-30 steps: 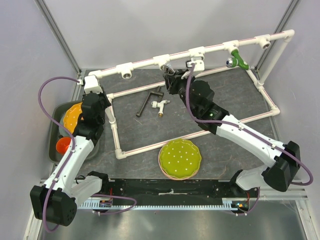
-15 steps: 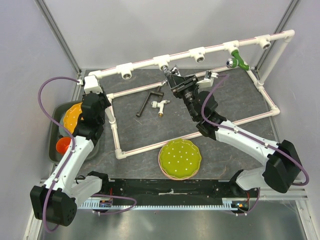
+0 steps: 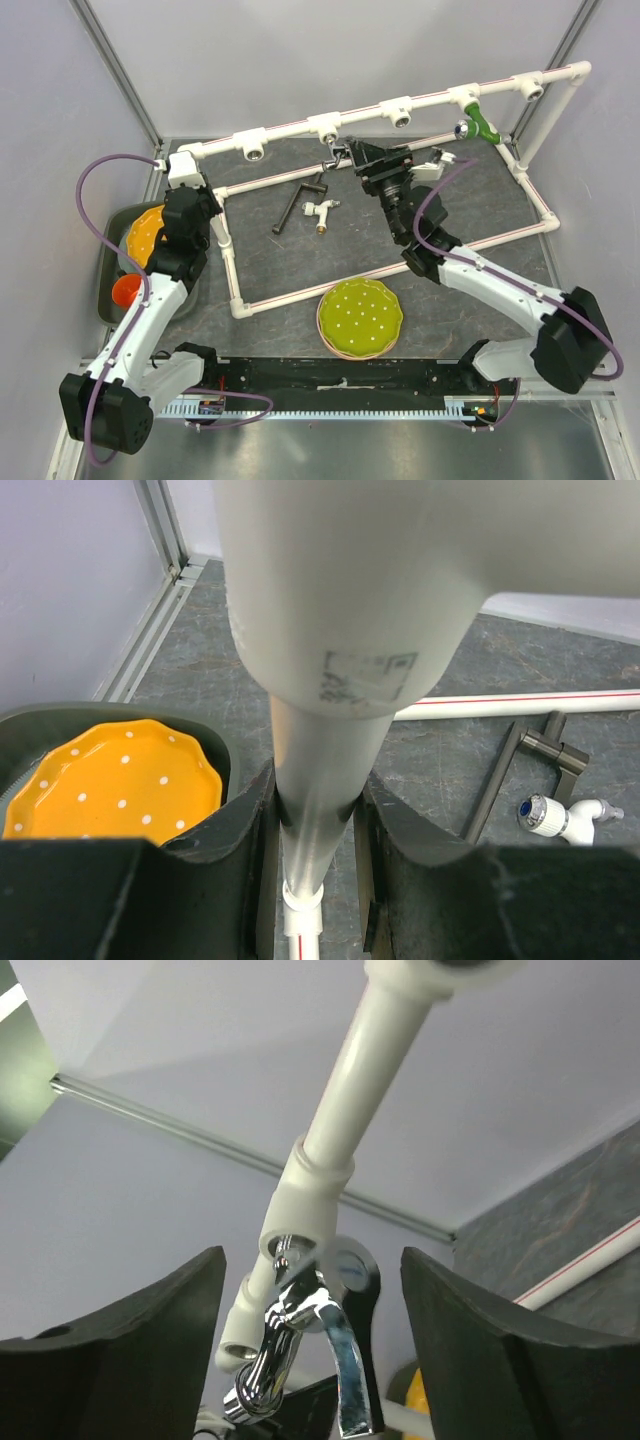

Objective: Install the water faucets

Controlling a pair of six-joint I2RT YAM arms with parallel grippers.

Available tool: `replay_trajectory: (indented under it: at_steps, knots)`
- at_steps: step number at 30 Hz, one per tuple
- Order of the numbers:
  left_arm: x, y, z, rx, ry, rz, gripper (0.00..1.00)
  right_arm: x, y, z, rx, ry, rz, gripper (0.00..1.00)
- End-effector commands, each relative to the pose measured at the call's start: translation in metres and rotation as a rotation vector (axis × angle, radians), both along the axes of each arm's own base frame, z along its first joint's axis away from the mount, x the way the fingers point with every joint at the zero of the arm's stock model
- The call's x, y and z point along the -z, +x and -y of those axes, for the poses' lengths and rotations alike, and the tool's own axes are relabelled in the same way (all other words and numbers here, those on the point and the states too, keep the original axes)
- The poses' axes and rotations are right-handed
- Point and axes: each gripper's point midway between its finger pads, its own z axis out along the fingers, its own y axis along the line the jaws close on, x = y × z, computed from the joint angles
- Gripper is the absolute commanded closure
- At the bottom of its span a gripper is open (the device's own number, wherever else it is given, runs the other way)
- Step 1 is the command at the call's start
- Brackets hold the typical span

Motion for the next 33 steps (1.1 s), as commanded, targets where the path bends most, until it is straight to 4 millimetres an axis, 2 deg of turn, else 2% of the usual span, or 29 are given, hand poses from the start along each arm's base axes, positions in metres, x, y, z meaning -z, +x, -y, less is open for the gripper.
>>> replay_trajectory:
  at_steps: [1, 2, 5, 9, 10, 14, 16, 17, 18, 20, 21, 25, 33]
  knots:
    - [-0.03, -0.001, 0.007, 0.006, -0.113, 0.102, 0.98, -0.028, -0.014, 0.045, 0.148, -0.208, 0.076, 0.19]
    - [-0.03, -0.001, 0.007, 0.006, -0.113, 0.102, 0.98, -0.026, -0.017, 0.048, 0.155, -0.257, 0.078, 0.12]
    - [-0.029, 0.0, 0.007, 0.006, -0.113, 0.099, 0.98, -0.022, -0.027, 0.057, 0.172, -0.52, 0.117, 0.02]
    - [-0.029, 0.0, 0.008, 0.01, -0.118, 0.098, 0.98, -0.028, -0.035, 0.055, 0.131, -0.844, 0.191, 0.02]
    - [-0.029, 0.0, 0.008, 0.01, -0.118, 0.099, 0.98, -0.033, -0.036, 0.058, 0.134, -0.975, 0.227, 0.02]
    - [-0.029, 0.0, 0.008, 0.011, -0.116, 0.097, 0.98, -0.043, -0.046, 0.051, 0.082, -1.258, 0.384, 0.02]
    - [-0.027, 0.001, 0.009, 0.011, -0.117, 0.093, 0.98, -0.038, -0.053, 0.041, 0.026, -1.372, 0.441, 0.02]
    - [-0.028, 0.001, 0.009, 0.015, -0.118, 0.096, 0.98, -0.035, -0.054, 0.04, 0.027, -1.487, 0.497, 0.02]
    - [-0.027, 0.001, 0.009, 0.014, -0.119, 0.093, 0.98, -0.033, -0.06, 0.03, 0.01, -1.536, 0.528, 0.02]
    - [-0.027, 0.001, 0.009, 0.014, -0.119, 0.093, 0.98, -0.02, -0.059, 0.023, 0.013, -1.728, 0.567, 0.02]
    - [-0.027, 0.001, 0.01, 0.015, -0.119, 0.093, 0.98, -0.017, -0.065, 0.013, 0.001, -1.772, 0.6, 0.02]
    - [-0.027, 0.001, 0.009, 0.014, -0.119, 0.093, 0.98, -0.007, -0.054, -0.002, 0.014, -1.892, 0.6, 0.02]
    - [-0.027, 0.001, 0.009, 0.016, -0.116, 0.093, 0.98, -0.009, -0.023, -0.006, 0.215, -1.99, 0.522, 0.02]
